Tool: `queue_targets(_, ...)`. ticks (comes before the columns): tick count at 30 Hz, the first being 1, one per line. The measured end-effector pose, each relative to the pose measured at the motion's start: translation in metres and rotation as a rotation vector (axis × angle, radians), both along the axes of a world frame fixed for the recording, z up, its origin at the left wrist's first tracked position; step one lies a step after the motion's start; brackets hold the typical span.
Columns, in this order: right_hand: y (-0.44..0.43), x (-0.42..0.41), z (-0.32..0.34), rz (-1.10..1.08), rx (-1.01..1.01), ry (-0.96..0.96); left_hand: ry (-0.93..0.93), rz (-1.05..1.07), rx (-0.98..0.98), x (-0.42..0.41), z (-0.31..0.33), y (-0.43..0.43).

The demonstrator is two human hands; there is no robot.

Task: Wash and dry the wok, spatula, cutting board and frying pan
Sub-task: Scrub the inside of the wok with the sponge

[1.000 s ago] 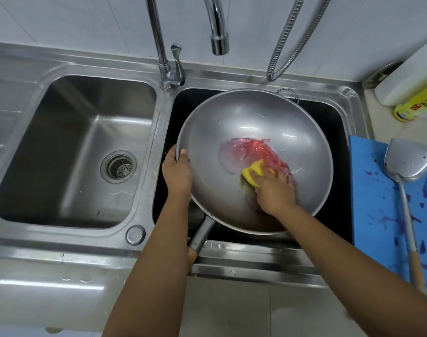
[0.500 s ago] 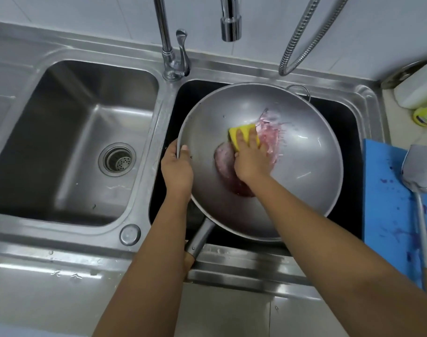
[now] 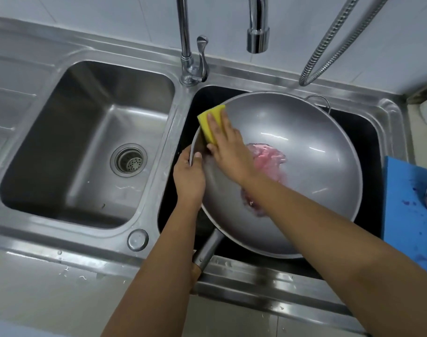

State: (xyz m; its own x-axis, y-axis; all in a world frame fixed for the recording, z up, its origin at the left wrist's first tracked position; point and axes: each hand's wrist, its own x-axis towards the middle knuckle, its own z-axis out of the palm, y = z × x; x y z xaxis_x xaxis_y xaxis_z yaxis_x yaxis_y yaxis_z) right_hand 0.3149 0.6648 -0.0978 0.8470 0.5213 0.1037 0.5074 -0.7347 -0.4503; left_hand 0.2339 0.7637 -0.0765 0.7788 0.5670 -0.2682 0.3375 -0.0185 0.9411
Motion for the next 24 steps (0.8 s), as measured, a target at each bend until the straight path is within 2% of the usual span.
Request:
queue_targets(2, -0.005, 0.022, 0.002, -0.014, 0.001, -0.070, 0.001, 0.006, -0.021, 0.000, 0.001, 0.000)
queue_targets(3, -0.011, 0.034, 0.002, -0.091, -0.034, -0.099, 0.003, 0.007, -0.035, 0.000, 0.002, 0.000)
queue_targets(5, -0.026, 0.056, 0.003, -0.367, -0.100, -0.116, 0.007, -0.004, -0.055, 0.000, 0.004, -0.001)
queue_targets(7, -0.033, 0.068, 0.002, -0.729, -0.101, -0.058, 0.019, -0.011, -0.062, 0.000, 0.005, -0.001)
queue_targets(8, -0.029, 0.068, 0.003, -0.839, -0.092, -0.017, 0.022, -0.013, -0.065, 0.000, 0.004, -0.001)
queue_targets(9, -0.023, 0.066, 0.003, -0.845, -0.086, 0.006, 0.018, -0.013, -0.070, 0.000, 0.004, -0.001)
queue_targets(10, -0.016, 0.061, 0.002, -0.758, -0.081, -0.004, 0.011, -0.011, -0.075, -0.001, 0.004, -0.001)
queue_targets(12, -0.007, 0.051, -0.003, -0.449, -0.115, -0.099, 0.006, -0.002, -0.086, -0.001, 0.004, -0.001)
queue_targets(14, -0.015, 0.052, -0.006, -0.272, -0.201, -0.210, 0.006, 0.002, -0.093, -0.001, 0.004, -0.001)
queue_targets(17, -0.051, 0.066, -0.006, -0.376, -0.327, -0.283, 0.001, -0.003, -0.098, 0.000, 0.000, -0.001)
queue_targets(20, -0.105, 0.066, 0.000, -0.541, -0.502, -0.200, 0.010, -0.017, -0.107, -0.001, 0.000, -0.001)
queue_targets(24, -0.155, 0.030, 0.005, -0.642, -0.625, -0.135, 0.010, -0.019, -0.105, 0.000, -0.001, -0.001)
